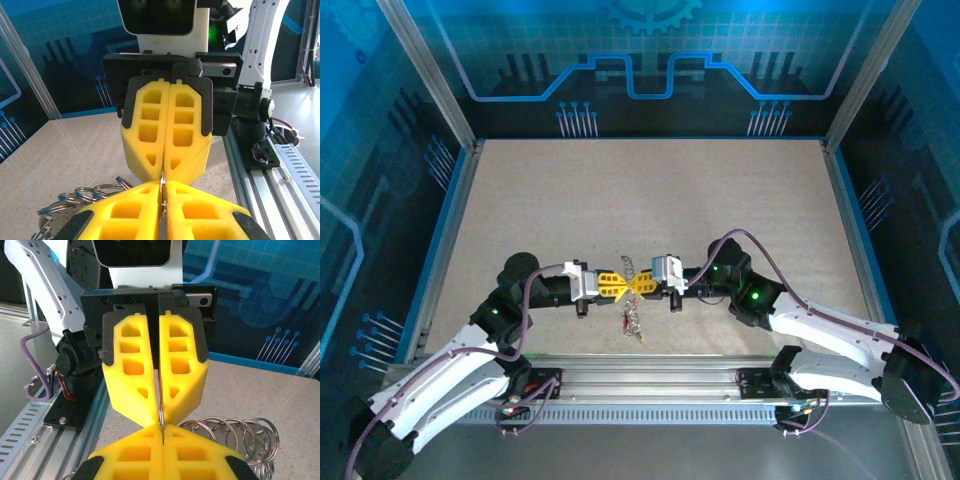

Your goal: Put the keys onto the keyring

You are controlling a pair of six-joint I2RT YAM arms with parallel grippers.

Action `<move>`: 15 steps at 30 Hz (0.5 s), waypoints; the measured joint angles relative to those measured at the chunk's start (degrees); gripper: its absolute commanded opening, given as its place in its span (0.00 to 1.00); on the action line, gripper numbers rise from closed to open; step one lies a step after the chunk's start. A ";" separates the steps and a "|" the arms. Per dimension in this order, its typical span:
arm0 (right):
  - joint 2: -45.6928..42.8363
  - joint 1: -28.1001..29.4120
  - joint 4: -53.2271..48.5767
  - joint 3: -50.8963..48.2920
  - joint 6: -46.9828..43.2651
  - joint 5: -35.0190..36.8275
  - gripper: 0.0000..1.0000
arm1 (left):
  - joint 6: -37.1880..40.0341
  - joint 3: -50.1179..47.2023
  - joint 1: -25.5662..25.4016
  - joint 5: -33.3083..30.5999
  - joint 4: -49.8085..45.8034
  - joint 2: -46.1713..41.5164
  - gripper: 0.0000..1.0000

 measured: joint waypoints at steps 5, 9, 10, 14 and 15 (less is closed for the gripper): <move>-0.31 0.00 0.46 -0.74 0.20 0.00 0.00 | 0.33 0.00 -0.04 0.17 -1.25 -0.07 0.22; -0.76 -0.04 0.52 -0.98 0.42 0.00 0.00 | 1.27 0.00 -0.04 0.20 -3.43 -0.09 0.19; -0.94 -0.04 0.52 -1.01 0.44 -0.02 0.00 | 1.49 0.00 -0.04 0.17 -3.78 -0.07 0.17; -1.14 -0.09 0.50 -1.05 0.61 -0.31 0.00 | 1.92 0.00 -0.04 0.15 -4.37 -0.07 0.15; -1.14 -0.09 0.48 -1.05 0.63 -0.50 0.00 | 1.92 0.00 -0.04 0.15 -4.35 -0.04 0.14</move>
